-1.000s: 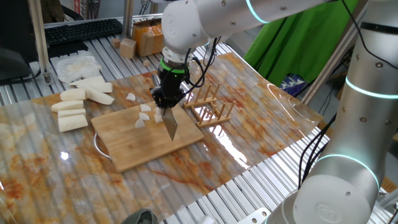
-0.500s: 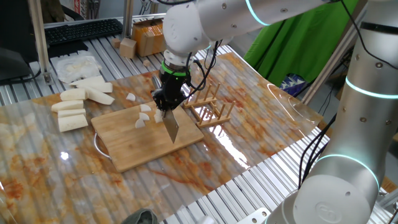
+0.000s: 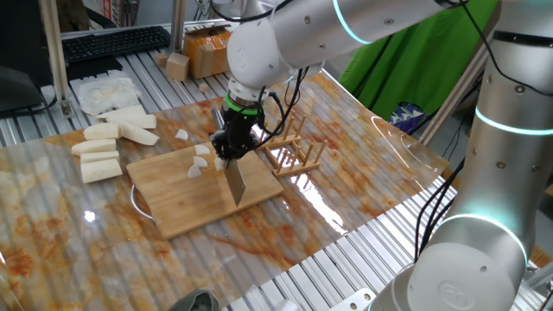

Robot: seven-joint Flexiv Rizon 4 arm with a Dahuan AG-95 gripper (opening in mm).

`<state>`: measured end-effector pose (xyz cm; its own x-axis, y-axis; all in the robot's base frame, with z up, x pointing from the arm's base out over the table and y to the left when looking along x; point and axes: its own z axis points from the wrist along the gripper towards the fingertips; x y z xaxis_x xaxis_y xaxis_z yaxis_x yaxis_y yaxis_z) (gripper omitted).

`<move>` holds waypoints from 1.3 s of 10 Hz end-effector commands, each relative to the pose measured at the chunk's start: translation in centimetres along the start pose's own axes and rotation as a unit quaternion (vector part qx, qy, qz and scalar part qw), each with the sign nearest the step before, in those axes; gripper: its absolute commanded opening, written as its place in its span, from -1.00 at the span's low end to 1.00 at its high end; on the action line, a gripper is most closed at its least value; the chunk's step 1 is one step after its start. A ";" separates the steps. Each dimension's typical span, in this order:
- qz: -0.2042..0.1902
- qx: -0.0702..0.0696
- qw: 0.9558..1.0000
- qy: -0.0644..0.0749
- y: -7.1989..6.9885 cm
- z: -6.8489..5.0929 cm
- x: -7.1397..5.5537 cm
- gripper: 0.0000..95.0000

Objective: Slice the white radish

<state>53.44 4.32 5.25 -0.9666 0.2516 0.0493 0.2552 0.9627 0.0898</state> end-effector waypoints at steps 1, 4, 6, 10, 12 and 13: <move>-0.001 0.002 1.000 0.003 0.0 0.1 0.0 -1.00; -0.003 0.005 1.000 0.003 -0.2 -0.5 0.1 -1.00; -0.004 0.008 1.000 0.001 -0.3 -1.1 0.1 -1.00; -0.005 0.009 1.000 0.002 -0.1 -0.9 -0.4 -1.00; -0.005 0.010 1.000 -0.004 0.3 1.3 -0.9 -1.00; -0.002 0.009 1.000 -0.006 0.6 2.6 -1.0 -1.00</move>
<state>54.67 4.58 3.41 -0.9674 0.2510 0.0331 0.2527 0.9654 0.0649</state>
